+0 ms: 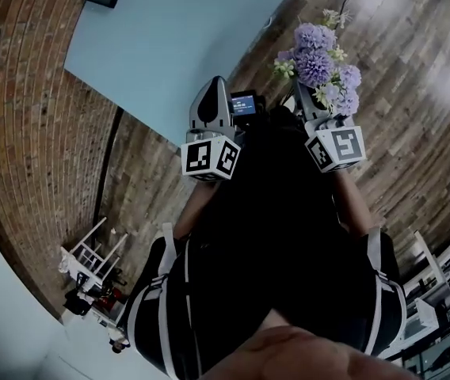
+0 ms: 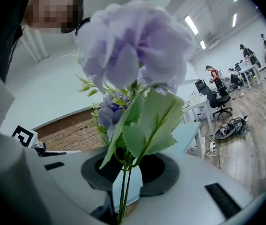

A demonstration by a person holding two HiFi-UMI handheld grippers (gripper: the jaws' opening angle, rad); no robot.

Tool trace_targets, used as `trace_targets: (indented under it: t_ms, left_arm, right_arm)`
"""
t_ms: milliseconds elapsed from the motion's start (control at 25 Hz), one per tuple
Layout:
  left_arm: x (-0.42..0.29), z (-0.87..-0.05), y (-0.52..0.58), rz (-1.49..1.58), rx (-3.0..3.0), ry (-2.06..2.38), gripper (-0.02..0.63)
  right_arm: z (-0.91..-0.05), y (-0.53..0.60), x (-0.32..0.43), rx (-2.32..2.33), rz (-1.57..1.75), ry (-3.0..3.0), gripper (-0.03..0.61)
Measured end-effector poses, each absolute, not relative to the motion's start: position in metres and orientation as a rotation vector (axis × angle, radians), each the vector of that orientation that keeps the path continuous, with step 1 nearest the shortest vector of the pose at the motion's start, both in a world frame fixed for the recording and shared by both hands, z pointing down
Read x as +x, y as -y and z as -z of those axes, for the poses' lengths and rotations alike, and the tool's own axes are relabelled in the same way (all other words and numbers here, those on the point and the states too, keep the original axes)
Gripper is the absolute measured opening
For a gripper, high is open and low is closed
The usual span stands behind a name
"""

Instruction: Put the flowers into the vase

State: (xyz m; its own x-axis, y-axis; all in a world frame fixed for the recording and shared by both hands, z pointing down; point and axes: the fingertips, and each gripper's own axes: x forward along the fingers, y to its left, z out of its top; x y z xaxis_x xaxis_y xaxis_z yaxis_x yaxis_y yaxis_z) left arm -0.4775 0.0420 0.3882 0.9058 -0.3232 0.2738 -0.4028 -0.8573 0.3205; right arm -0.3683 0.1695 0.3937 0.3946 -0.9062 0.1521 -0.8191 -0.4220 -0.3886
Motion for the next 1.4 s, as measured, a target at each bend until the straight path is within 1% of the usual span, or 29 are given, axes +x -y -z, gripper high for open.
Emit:
trace_targets:
  t_ms: [240, 640, 840, 1000, 1200, 1400]
  left_arm:
    - [-0.421, -0.396, -0.032, -0.299, 2.687, 0.462, 0.014]
    - [-0.289, -0.396, 0.003, -0.200, 2.624, 0.287, 0.014]
    - [-0.266, -0.410, 0.021, -0.218, 2.598, 0.260, 0.014]
    - [-0.250, -0.414, 0.023, -0.242, 2.569, 0.250, 0.014]
    - [-0.209, -0.413, 0.017, -0.292, 2.565, 0.230, 0.014]
    - [-0.153, -0.406, -0.010, -0.296, 2.658, 0.124, 0.014]
  right_arm:
    - [-0.403, -0.156, -0.331, -2.398, 0.542, -1.478, 0.094]
    - [-0.377, -0.105, -0.232, -2.513, 0.528, -1.484, 0.094]
    - [-0.381, -0.069, -0.210, -2.525, 0.562, -1.494, 0.094]
    - [-0.385, -0.067, -0.195, -2.542, 0.606, -1.511, 0.094]
    - [-0.387, -0.072, -0.155, -2.539, 0.632, -1.467, 0.094]
    - [-0.390, -0.093, -0.107, -2.553, 0.582, -1.457, 0.094]
